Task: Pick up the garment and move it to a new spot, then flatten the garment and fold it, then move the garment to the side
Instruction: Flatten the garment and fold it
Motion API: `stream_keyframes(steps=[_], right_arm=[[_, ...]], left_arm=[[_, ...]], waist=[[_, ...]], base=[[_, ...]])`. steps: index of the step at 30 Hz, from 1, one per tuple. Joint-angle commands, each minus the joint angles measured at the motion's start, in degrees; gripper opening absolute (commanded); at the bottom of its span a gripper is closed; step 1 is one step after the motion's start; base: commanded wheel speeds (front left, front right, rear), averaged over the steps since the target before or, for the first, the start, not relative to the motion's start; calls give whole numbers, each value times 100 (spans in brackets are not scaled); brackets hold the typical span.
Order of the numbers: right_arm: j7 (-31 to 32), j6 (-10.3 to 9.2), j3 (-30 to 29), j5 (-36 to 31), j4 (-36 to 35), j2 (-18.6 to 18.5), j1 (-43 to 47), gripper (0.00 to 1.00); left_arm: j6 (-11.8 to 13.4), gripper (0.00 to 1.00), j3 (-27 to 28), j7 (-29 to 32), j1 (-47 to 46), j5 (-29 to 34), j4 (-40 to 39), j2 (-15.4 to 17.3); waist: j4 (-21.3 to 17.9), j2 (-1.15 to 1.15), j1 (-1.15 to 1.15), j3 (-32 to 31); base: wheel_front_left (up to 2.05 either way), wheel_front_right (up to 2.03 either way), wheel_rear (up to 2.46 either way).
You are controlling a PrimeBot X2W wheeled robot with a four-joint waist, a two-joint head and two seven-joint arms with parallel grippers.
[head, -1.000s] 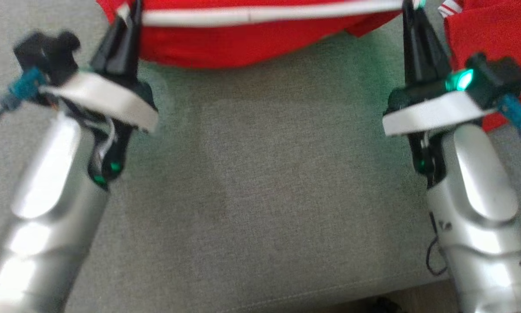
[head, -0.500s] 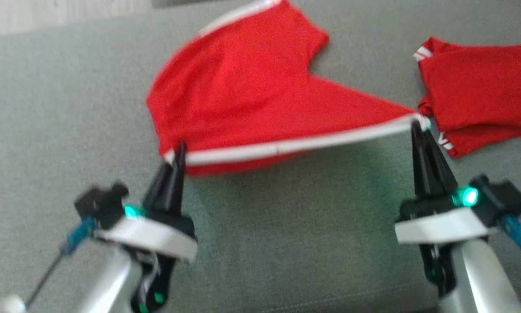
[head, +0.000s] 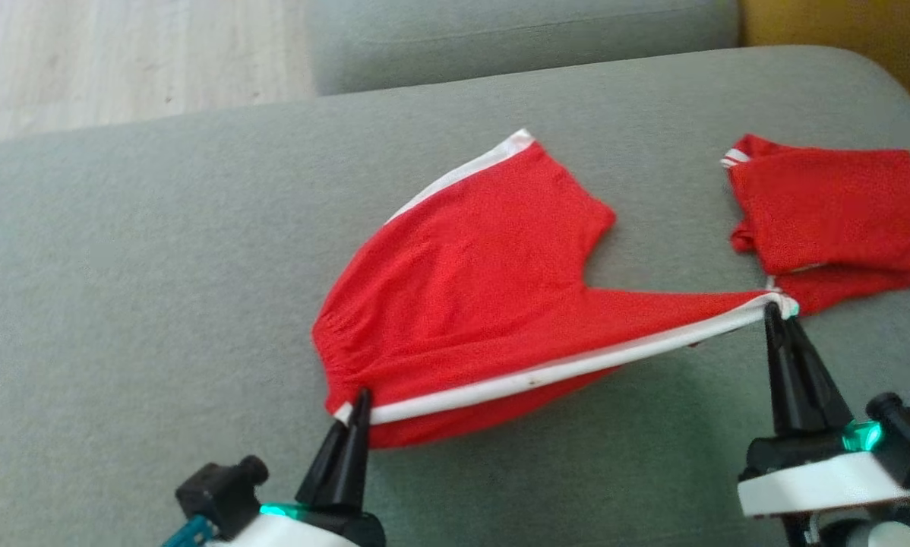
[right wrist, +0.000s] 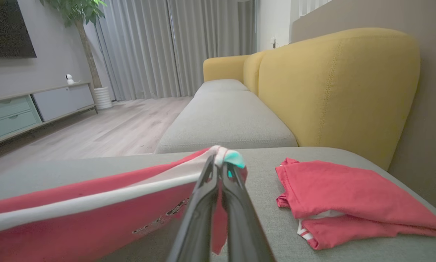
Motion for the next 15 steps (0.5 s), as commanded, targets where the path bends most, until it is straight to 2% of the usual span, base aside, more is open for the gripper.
stream_keyframes(steps=[1,7,11,15], right_arm=[[34,20,52,-29,-228,-33,-188,0],[346,20,-49,-186,13,-94,-725,0],[568,20,4,-185,442,-360,-1428,0],[800,20,158,-105,1062,-701,-2259,0]], left_arm=[[36,0,164,1,-151,-37,-146,-24],[-43,0,-91,240,-347,-232,232,-362],[-73,0,-25,380,-807,-439,694,-663],[-113,0,162,681,-1375,-931,1123,-957]], waist=[[124,0,0,75],[561,0,0,387],[851,0,0,661],[1072,0,0,923]], base=[[0,0,0],[0,0,0],[0,0,0],[0,0,0]])
